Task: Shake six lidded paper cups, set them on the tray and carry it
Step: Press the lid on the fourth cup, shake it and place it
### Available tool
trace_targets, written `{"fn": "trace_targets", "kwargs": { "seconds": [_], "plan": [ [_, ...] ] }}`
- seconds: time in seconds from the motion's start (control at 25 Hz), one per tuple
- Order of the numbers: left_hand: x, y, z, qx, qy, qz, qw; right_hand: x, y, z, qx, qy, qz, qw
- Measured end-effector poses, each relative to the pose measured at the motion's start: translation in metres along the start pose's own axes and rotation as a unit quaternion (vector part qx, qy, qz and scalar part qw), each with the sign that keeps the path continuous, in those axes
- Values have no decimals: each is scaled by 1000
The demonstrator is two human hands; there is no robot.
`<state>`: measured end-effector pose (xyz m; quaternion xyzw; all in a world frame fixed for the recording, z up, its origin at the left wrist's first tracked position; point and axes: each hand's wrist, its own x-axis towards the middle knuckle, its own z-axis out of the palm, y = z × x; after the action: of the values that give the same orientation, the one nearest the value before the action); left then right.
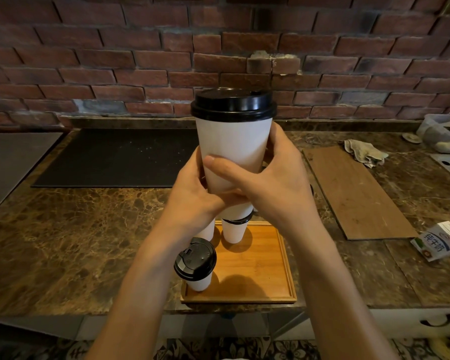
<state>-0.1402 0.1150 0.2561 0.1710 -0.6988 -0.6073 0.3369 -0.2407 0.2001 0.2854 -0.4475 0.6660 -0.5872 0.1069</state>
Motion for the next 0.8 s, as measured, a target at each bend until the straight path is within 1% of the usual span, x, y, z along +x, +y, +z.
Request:
{"fn": "trace_targets", "kwargs": {
  "seconds": [0.24, 0.4, 0.64, 0.8],
  "plan": [
    [3, 3, -6, 16, -38, 11, 999, 6, -1, -10, 52, -30, -2, 998],
    [3, 3, -7, 24, -48, 6, 999, 7, 1, -13, 81, -48, -6, 996],
    [2, 1, -13, 12, -72, -3, 997, 6, 5, -16, 94, -57, -11, 994],
    [0, -1, -14, 18, -80, -15, 997, 3, 8, -17, 82, -57, -27, 995]
  ]
}}
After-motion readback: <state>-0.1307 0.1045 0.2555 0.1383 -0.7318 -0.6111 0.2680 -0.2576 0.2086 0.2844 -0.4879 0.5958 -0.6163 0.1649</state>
